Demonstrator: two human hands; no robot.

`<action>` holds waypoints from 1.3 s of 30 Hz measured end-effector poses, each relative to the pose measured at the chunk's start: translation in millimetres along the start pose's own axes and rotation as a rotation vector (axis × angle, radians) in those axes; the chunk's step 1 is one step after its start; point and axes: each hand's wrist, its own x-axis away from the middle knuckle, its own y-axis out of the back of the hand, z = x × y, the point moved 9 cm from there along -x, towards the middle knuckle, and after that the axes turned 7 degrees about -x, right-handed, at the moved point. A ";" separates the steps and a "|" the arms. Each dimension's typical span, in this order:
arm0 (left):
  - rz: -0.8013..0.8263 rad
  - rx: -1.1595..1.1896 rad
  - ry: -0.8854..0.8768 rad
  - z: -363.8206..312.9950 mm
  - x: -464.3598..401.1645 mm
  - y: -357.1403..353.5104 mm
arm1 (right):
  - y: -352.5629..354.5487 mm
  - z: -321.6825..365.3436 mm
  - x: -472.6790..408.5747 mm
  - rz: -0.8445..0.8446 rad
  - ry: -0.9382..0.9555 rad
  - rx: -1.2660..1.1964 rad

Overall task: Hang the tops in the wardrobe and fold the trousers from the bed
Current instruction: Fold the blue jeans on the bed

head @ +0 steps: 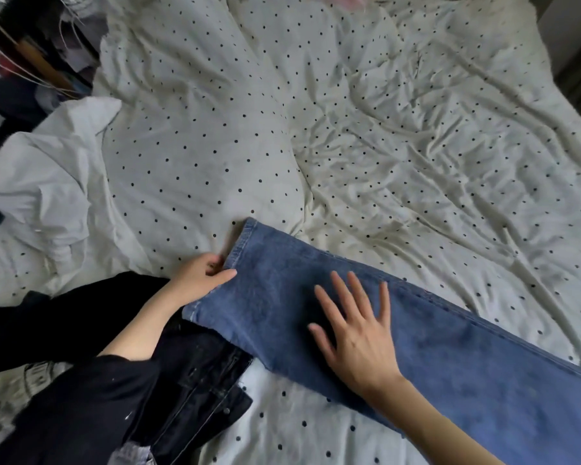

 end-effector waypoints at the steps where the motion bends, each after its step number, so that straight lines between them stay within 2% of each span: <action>1: 0.079 0.001 0.022 4.7 3.6 -5.0 | -11.8 13.1 -0.6 0.064 0.032 0.016; 6: 0.175 0.014 0.061 5.7 9.1 -5.2 | -43.7 17.3 -2.7 0.237 0.006 0.082; 12: 0.303 0.308 0.104 -3.7 25.5 2.8 | -49.9 15.1 -3.9 0.276 -0.026 0.112; 14: 0.300 0.382 0.102 -10.6 34.1 10.5 | -49.0 15.4 -2.6 0.303 -0.050 0.111; 20: 0.293 0.311 0.004 -58.3 76.0 31.9 | -27.7 8.5 20.6 0.294 -0.114 0.087; 22: 0.292 0.285 -0.025 -82.8 92.7 29.0 | -10.9 -7.7 37.5 0.243 -0.154 0.066; 25: 0.303 0.291 -0.078 -123.5 115.0 8.1 | -8.5 -39.6 64.6 0.275 -0.217 0.019; 32: 0.176 -0.015 -0.384 -218.1 152.9 -95.6 | 17.3 -114.7 125.8 0.178 -0.372 -0.090; 34: 0.186 -0.090 -0.482 -237.7 165.6 -137.0 | 22.6 -134.4 143.2 0.163 -0.400 -0.121; 36: 0.211 -0.219 -0.513 -242.6 172.0 -177.9 | 26.3 -148.0 153.4 0.099 -0.438 -0.316; 39: 0.219 -0.467 -0.454 -224.6 174.1 -223.3 | 33.6 -168.1 168.2 -0.086 -0.623 -0.689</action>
